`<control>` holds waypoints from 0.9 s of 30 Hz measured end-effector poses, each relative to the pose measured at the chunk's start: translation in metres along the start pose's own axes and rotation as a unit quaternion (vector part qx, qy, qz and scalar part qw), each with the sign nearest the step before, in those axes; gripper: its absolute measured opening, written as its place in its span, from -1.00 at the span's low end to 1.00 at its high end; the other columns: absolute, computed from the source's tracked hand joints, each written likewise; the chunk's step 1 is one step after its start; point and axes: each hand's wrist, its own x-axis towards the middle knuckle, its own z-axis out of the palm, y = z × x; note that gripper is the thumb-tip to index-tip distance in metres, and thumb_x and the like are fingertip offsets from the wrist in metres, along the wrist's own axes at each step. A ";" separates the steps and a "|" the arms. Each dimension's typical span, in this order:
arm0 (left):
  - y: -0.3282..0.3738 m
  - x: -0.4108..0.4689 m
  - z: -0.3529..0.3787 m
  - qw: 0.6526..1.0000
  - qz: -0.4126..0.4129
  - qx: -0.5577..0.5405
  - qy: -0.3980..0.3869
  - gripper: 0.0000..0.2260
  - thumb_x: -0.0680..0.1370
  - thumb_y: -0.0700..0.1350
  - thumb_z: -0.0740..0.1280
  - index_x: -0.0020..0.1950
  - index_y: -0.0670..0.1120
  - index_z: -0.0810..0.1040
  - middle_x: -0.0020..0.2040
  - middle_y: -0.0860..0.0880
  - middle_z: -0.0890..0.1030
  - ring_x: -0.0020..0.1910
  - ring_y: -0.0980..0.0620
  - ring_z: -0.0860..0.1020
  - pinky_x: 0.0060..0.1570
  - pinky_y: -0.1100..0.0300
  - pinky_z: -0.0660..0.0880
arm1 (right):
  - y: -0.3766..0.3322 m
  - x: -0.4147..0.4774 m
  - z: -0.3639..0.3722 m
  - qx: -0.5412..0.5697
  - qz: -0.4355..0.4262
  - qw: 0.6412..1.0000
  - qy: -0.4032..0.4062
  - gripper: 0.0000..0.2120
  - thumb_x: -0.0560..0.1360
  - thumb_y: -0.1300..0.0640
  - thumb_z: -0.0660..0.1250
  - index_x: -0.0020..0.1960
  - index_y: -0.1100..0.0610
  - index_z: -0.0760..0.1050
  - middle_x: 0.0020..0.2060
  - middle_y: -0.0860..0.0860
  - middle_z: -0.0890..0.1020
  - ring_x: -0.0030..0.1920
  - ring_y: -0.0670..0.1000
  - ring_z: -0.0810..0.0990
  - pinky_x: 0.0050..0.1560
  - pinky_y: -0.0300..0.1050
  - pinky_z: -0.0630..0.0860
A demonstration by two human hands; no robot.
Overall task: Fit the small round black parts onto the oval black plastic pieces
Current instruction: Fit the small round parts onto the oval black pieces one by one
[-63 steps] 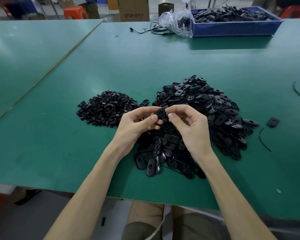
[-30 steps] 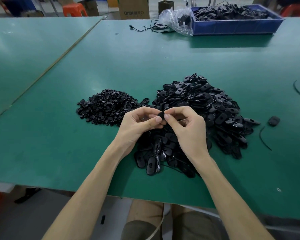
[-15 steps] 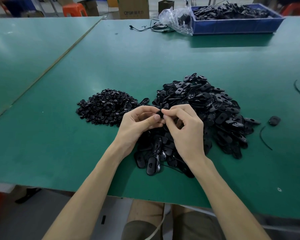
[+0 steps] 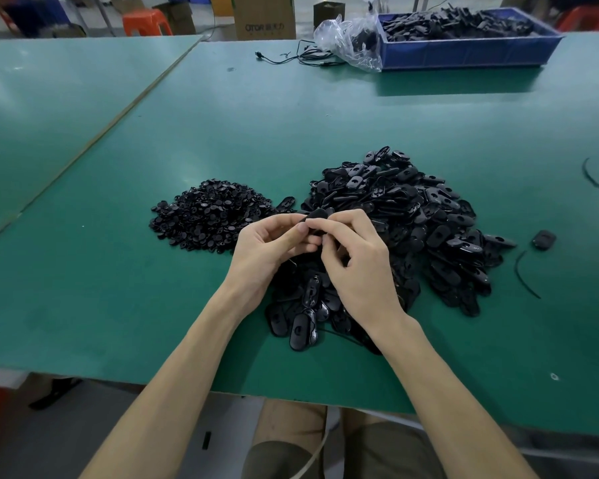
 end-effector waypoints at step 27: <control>0.002 -0.004 0.007 1.000 -0.001 0.022 -0.012 -0.79 0.54 -0.21 0.50 0.11 -0.30 0.66 -0.01 -0.28 0.72 -0.01 -0.15 0.73 0.06 0.12 0.64 | -0.007 0.003 -0.008 0.099 0.124 0.983 0.088 -0.91 0.57 0.23 0.49 0.04 0.09 0.71 -0.07 -0.08 0.72 -0.07 -0.13 0.67 -0.06 -0.44 0.48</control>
